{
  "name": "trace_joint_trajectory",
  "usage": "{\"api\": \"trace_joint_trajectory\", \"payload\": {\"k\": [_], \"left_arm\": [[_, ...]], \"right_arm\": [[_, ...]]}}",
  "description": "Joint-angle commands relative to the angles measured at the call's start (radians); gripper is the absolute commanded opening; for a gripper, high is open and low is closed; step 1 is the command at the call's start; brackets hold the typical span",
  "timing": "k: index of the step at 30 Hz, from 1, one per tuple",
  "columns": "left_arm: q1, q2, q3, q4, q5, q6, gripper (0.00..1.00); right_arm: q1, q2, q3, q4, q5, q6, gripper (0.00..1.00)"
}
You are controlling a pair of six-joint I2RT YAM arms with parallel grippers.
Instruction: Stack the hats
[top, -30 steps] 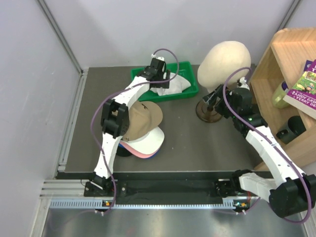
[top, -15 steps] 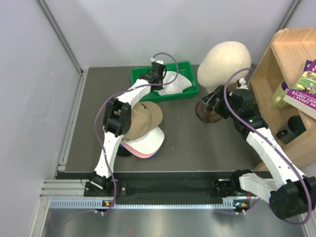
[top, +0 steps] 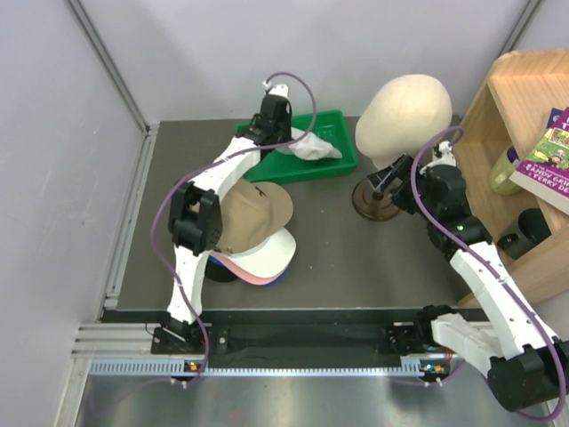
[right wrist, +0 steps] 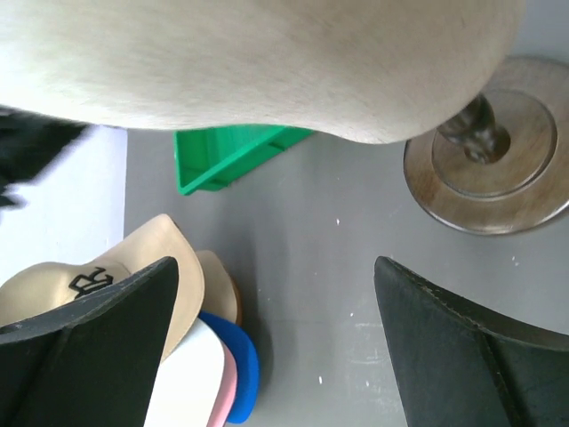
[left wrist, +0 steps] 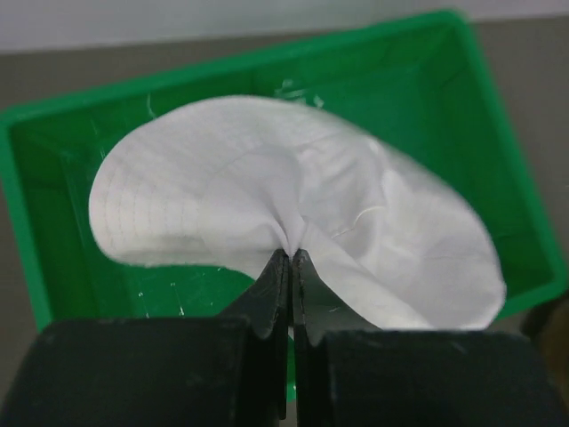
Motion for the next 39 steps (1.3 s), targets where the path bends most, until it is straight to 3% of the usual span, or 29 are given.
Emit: {"api": "trace_joint_trajectory", "payload": {"k": [1, 8, 11, 15, 25, 30, 39], "left_arm": [[0.005, -0.193, 0.048, 0.125, 0.075, 0.012, 0.00], [0.005, -0.394, 0.001, 0.120, 0.238, 0.043, 0.00], [0.005, -0.493, -0.048, 0.141, 0.399, 0.063, 0.00], [0.005, -0.630, -0.131, 0.169, 0.720, 0.069, 0.00], [0.005, -0.892, -0.170, 0.003, 1.171, -0.104, 0.00], [0.005, -0.981, -0.277, 0.133, 1.294, -0.312, 0.00], [0.005, -1.045, -0.309, 0.230, 1.337, -0.425, 0.00]], "right_arm": [[-0.007, -0.056, 0.024, 0.040, 0.002, -0.055, 0.90], [0.031, -0.115, 0.034, 0.132, -0.097, -0.080, 0.88], [0.053, -0.150, 0.005, 0.240, -0.200, -0.106, 0.88], [0.056, -0.150, 0.043, 0.362, -0.354, -0.128, 0.89], [0.054, -0.162, 0.139, 0.435, -0.502, -0.088, 0.96], [0.056, -0.164, 0.071, 0.661, -0.608, 0.096, 0.96], [0.122, -0.173, -0.004, 0.747, -0.641, 0.193, 0.96]]}}
